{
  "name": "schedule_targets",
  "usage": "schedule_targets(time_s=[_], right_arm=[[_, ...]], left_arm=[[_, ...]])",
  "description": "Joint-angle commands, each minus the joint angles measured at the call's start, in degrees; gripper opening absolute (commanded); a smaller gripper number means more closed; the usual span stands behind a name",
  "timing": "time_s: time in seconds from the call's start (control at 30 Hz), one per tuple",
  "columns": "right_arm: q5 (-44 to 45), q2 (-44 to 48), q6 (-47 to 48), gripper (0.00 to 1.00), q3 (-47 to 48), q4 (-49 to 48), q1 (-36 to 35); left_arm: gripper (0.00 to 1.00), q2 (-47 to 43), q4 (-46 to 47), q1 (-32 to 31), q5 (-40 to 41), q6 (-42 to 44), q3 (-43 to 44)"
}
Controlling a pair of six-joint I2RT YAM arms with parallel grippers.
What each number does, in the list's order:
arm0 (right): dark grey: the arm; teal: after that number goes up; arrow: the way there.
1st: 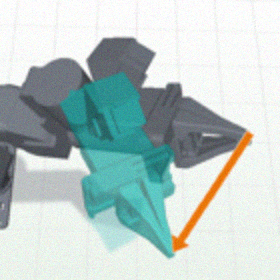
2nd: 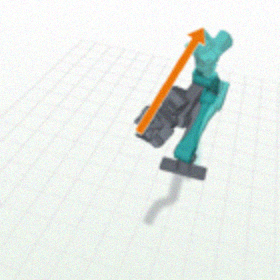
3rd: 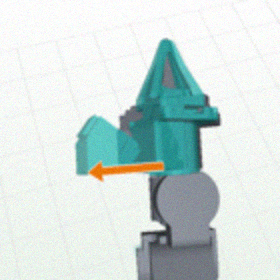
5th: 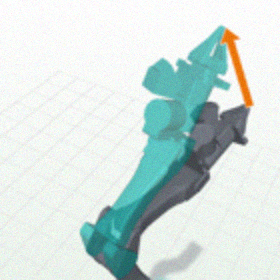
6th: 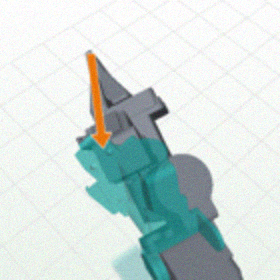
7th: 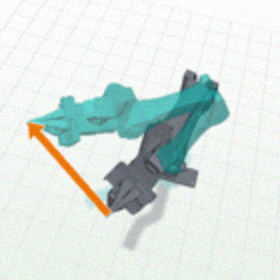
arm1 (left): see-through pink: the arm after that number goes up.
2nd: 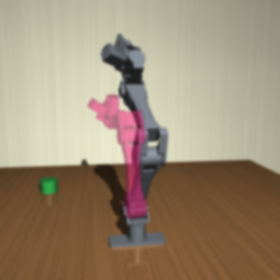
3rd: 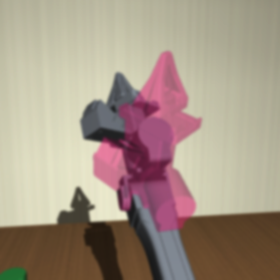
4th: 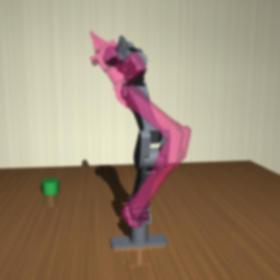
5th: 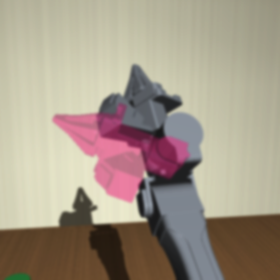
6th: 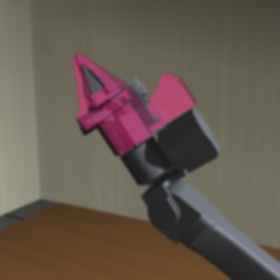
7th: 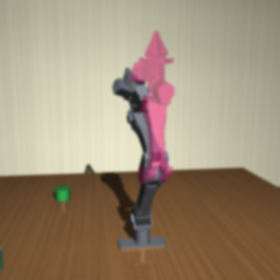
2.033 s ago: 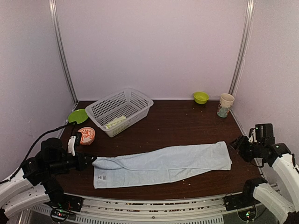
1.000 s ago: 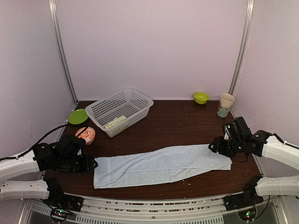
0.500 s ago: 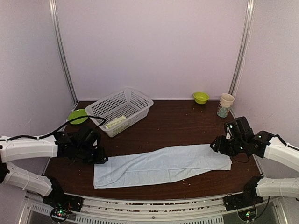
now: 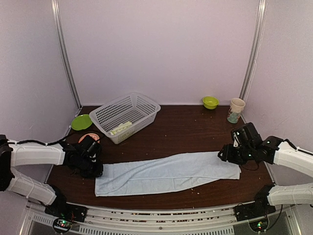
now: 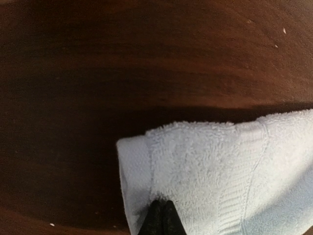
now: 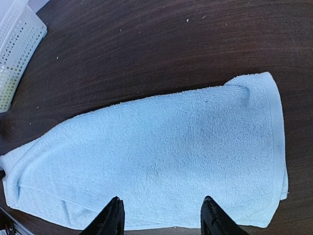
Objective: Roll the towels
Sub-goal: Smooth out the towel at the center of the board.
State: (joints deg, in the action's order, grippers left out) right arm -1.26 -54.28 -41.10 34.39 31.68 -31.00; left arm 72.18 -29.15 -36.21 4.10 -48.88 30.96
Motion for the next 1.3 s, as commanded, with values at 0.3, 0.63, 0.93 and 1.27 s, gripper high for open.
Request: schedule_targets(time_s=[0.3,0.63,0.93,1.27], right_arm=[[6.3,-17.3,4.0,0.48,12.9,1.4,-21.4],[12.6,-38.0,14.2,0.50,27.9,5.1,-34.2],[15.6,-47.6,18.1,0.44,32.6,5.3,-35.8],[18.1,-52.5,20.5,0.33,34.1,7.0,-35.7]], left_arm=[[0.00,11.3,2.6,7.2,0.6,7.7,5.8],[0.00,13.1,2.0,9.1,1.3,8.6,7.2],[0.00,12.4,1.6,9.1,1.5,8.9,6.2],[0.00,13.3,2.0,9.1,0.9,9.1,6.4]])
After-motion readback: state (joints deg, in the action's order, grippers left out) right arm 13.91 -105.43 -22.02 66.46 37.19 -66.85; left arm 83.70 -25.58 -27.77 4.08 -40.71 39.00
